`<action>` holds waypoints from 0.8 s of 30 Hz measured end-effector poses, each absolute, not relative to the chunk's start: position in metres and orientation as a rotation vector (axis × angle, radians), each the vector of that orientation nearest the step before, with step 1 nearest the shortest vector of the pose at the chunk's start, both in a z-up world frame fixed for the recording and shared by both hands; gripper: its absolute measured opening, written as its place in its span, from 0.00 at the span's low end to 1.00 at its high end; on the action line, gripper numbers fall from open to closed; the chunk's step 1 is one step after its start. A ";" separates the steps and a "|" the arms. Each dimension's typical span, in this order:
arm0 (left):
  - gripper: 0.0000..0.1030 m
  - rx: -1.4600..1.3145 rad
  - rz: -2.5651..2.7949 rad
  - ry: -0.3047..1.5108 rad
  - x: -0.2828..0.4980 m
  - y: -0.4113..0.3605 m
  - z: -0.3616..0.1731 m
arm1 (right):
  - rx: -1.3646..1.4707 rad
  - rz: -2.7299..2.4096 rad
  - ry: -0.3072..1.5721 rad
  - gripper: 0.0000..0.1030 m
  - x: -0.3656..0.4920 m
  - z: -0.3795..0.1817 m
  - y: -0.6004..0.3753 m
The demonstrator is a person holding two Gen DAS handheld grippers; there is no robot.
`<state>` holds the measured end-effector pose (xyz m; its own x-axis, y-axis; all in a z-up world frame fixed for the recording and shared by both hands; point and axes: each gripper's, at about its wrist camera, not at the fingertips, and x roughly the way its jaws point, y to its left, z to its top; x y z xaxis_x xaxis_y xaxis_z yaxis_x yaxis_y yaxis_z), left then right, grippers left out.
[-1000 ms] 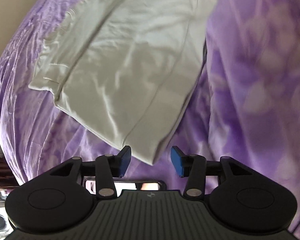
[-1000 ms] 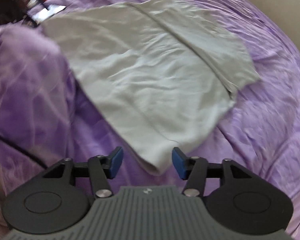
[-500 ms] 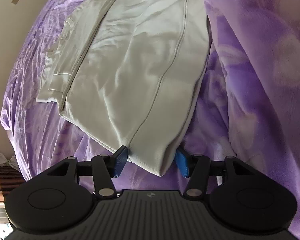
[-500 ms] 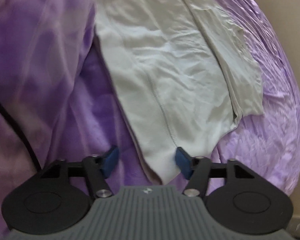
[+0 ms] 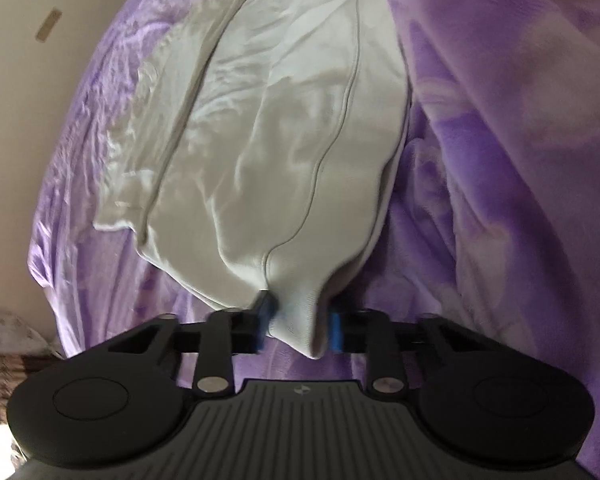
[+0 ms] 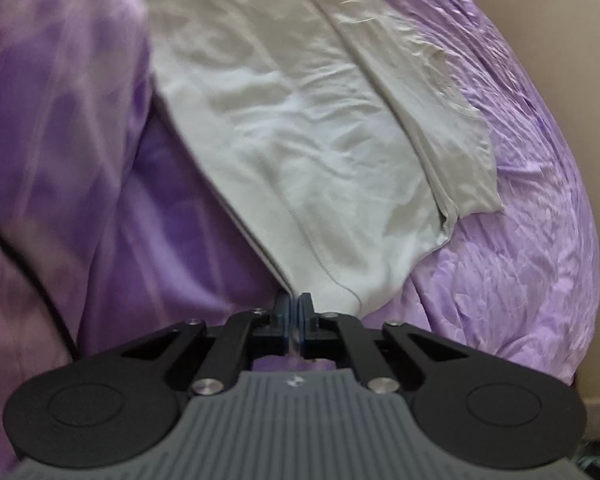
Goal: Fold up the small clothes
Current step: 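Grasp the sweatshirt hem edge with the left tool while the right tool grasps beside it, then lift the hem with both tools and fold it over toward the collar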
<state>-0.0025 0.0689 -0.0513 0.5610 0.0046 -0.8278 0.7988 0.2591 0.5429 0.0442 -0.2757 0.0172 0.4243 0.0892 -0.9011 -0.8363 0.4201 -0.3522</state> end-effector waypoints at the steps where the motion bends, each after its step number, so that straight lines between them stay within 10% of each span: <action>1: 0.11 1.201 -0.627 0.819 -0.004 0.069 -0.049 | -0.990 0.716 0.935 0.00 0.040 0.012 -0.275; 6: 0.04 1.070 -0.571 0.803 0.006 0.074 -0.023 | -1.123 0.747 0.839 0.29 0.025 0.005 -0.273; 12: 0.04 0.871 -0.478 0.806 0.028 0.080 0.007 | -1.241 0.745 0.814 0.27 0.023 -0.010 -0.269; 15: 0.03 0.790 -0.430 0.798 0.036 0.085 0.022 | -1.274 0.688 0.791 0.00 0.022 -0.015 -0.266; 24: 0.03 0.624 -0.275 0.613 0.036 0.090 0.083 | -0.923 0.417 0.637 0.00 0.045 0.066 -0.284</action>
<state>0.0360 0.0902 0.0831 0.7899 -0.0597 -0.6103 0.4159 0.7836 0.4616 0.0449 -0.2844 0.0658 0.7432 0.0641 -0.6660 -0.5850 0.5456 -0.6002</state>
